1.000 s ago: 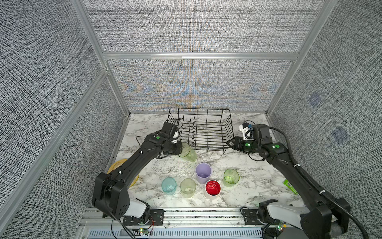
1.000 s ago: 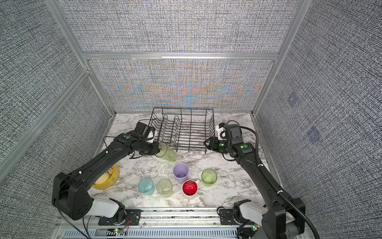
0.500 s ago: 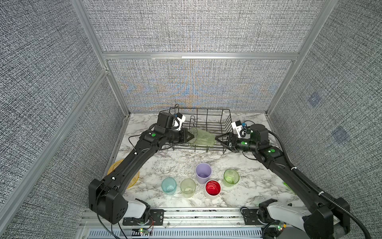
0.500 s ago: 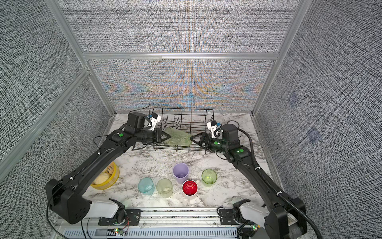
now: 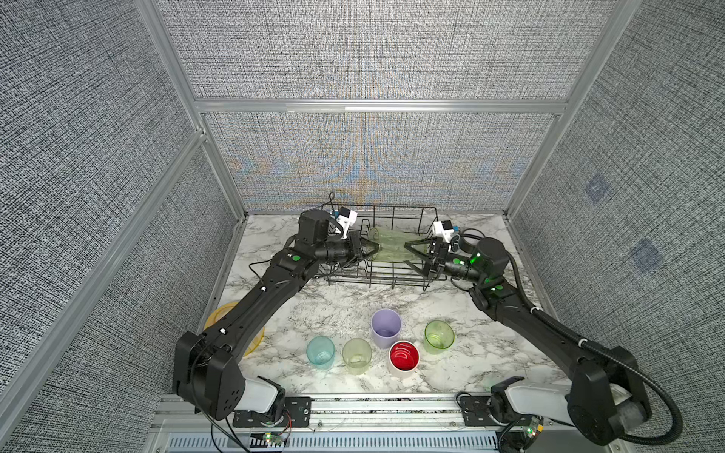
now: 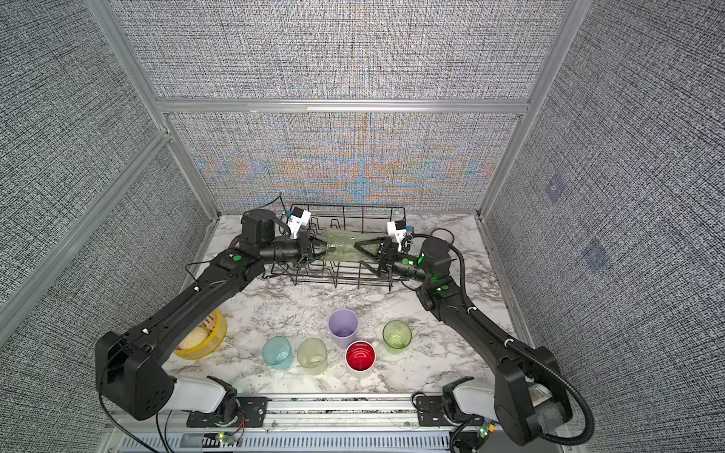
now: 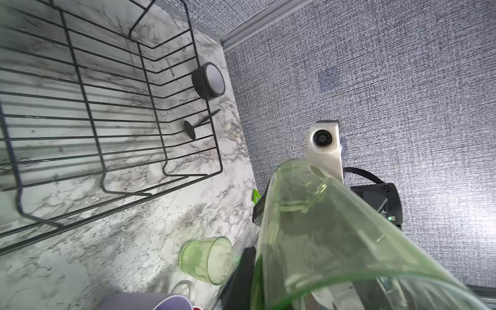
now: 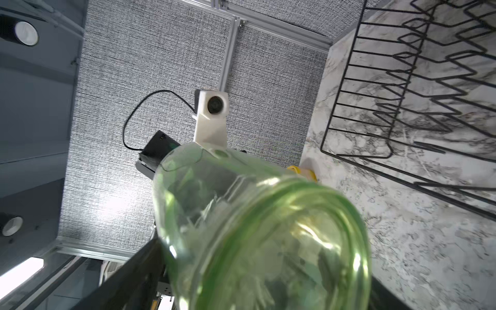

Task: Load cups into a dish rack
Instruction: Pick up the cup from the center of the table.

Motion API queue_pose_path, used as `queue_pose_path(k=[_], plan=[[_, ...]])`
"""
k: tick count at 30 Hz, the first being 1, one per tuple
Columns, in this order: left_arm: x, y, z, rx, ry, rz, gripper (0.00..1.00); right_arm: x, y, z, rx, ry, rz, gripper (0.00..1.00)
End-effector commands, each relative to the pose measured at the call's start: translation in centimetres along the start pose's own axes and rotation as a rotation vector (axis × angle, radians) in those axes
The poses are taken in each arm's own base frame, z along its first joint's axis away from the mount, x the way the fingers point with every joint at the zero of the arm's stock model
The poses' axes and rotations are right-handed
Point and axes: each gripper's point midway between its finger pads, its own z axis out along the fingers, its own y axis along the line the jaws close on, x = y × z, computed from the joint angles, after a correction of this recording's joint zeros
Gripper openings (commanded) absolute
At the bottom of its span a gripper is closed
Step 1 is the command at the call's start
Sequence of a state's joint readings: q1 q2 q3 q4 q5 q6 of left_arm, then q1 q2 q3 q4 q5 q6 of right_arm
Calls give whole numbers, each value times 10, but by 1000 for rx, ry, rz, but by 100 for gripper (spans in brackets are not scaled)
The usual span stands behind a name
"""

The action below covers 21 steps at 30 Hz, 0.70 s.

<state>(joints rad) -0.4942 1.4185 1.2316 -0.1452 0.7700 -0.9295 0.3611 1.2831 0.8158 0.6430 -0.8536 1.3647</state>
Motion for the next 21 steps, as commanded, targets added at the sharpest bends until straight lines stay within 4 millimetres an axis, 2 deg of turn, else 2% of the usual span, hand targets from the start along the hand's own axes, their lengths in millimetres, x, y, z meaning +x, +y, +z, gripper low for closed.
queue_pose_path(k=[1, 5, 14, 21], plan=[[-2, -21, 0, 94, 9, 33, 0, -11, 30, 3, -126, -31, 0, 91], [-2, -18, 1, 96, 8, 23, 0, -21, 28, 8, -155, -68, 47, 91], [0, -9, 8, 104, 23, -14, 1, -23, 31, 21, -204, -55, 67, 90], [-1, 4, 15, 76, 28, -43, 16, -23, 21, 20, -197, -83, 79, 83]])
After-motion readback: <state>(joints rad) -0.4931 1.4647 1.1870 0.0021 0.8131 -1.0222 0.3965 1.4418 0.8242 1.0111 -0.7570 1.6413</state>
